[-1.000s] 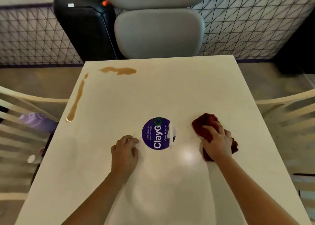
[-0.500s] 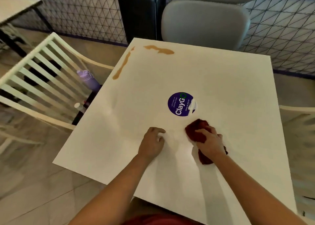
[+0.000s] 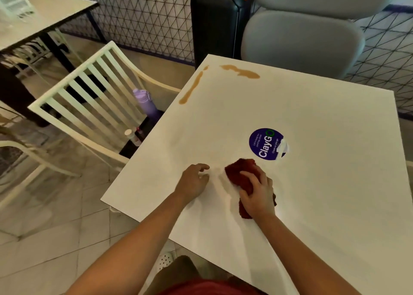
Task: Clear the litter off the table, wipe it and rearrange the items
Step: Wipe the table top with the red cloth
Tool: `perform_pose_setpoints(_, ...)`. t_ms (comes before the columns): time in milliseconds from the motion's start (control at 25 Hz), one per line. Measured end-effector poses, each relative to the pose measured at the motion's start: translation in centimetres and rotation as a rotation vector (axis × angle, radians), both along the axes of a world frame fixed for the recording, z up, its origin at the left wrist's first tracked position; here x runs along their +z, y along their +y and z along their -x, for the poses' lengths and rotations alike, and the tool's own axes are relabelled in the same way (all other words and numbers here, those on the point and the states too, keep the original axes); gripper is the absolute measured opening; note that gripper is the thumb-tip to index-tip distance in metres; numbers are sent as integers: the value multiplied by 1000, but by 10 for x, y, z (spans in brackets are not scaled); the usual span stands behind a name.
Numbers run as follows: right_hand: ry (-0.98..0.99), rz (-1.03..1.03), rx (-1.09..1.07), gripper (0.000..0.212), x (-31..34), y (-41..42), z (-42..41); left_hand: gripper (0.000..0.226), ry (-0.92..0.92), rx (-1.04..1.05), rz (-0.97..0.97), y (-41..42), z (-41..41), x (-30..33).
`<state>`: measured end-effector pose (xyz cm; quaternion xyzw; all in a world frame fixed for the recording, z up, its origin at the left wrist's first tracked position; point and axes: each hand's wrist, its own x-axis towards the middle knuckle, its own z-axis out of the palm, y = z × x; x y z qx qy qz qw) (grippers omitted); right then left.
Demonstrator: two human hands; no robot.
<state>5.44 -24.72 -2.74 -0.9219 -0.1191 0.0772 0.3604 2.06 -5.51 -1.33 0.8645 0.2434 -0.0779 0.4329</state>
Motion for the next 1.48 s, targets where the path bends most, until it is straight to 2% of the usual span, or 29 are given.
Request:
perform_pose_setpoints(80,-29,14,-24,43,-11,20,-7,28,-28,50,-87,45,2,-6)
perform_pose_setpoints(160,-40,149,-20,47,-21,44,-18,29,-33,90,-230,94,-4,-12)
perform_pose_setpoints(240,-18,284,-80,52,-31,70,-26,33,31,91,-427,142,-10,-18)
perform_pose_setpoints(320,-22,320,-205,54,-34,90,-42,39,93,49,-553,184,-10,-30)
perform_pose_setpoints(360,-6,313,-284,54,-34,102,-53,41,105,22,-545,203,-9,-39)
perform_pose_setpoints(440,29,296,-406,50,-29,131,-76,48,17,-9,-374,226,-4,-56)
perform_pose_setpoints(520,15,278,-388,45,-29,177,-91,58,-126,-12,-248,239,-2,-72)
perform_pose_setpoints(680,-22,241,-13,41,-34,259,-42,50,-161,-12,-232,243,-6,-77)
perform_pose_setpoints(760,-59,242,203,38,-34,263,0,55,-181,-9,-181,245,-2,-76)
perform_pose_setpoints(840,-139,269,271,39,-37,240,21,55,-160,32,-151,246,-3,-76)
perform_pose_setpoints(880,-156,290,216,40,-39,223,20,54,-139,50,-144,245,-3,-75)
perform_pose_setpoints(1040,-36,359,-289,44,-38,183,-28,59,-136,52,-109,242,-4,-77)
perform_pose_setpoints(1120,23,376,-414,43,-34,190,-60,58,-107,59,-96,245,-5,-83)
perform_pose_setpoints(1280,65,357,-429,45,-31,221,-101,44,-106,95,-100,244,-6,-81)
perform_pose_setpoints(1400,24,383,-340,45,-35,225,-103,38,-144,136,4,247,-8,-74)
perform_pose_setpoints(1480,5,381,-338,45,-36,223,-104,39,-128,152,-62,251,-24,-69)
